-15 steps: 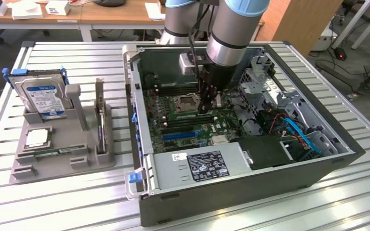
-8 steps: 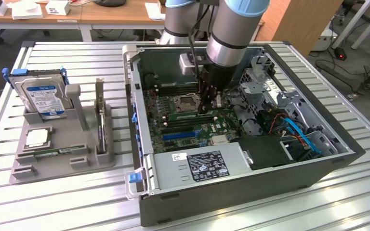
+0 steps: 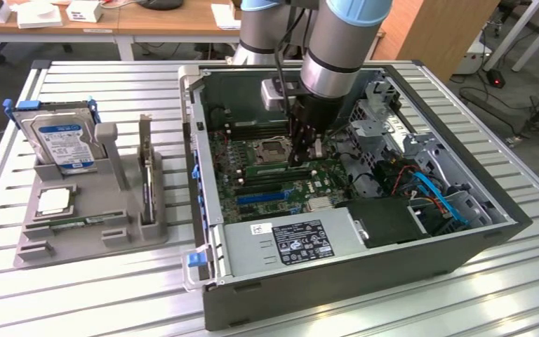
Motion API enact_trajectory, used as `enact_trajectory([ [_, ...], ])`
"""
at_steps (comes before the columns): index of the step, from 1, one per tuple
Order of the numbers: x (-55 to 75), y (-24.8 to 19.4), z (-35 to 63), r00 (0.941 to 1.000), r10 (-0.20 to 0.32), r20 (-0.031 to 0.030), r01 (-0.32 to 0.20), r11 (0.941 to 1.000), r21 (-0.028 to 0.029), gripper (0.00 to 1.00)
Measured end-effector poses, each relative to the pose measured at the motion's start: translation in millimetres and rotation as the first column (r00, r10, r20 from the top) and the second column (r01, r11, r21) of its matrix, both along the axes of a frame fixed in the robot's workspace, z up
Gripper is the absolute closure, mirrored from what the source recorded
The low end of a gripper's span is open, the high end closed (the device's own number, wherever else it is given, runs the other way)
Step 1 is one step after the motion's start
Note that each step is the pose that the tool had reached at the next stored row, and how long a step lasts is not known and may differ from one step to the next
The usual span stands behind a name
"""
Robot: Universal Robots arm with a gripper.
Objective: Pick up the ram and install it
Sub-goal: 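Insert the ram into the slot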
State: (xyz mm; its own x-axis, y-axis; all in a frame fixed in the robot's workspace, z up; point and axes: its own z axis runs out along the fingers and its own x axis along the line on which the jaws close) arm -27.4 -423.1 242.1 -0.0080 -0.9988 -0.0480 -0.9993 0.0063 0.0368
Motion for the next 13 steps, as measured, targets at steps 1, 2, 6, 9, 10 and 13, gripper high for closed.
enact_trajectory([
  [1,0.0,0.0,0.0,1.0,0.0,0.0,0.0,1.0,0.0,0.9],
  [2,0.0,0.0,0.0,1.0,0.0,0.0,0.0,1.0,-0.0001,0.9],
  [6,-0.2,0.0,-1.1,1.0,0.0,0.0004,0.0,1.0,0.0,0.9],
  [9,-0.2,0.0,-1.8,1.0,0.0,0.0006,0.0,1.0,0.0001,0.9],
  [10,-0.2,0.0,-2.0,1.0,0.0,0.0006,0.0,1.0,0.0,0.9],
  [13,-0.3,0.0,-1.9,1.0,-0.001,0.0005,0.001,1.0,-0.0001,0.9],
])
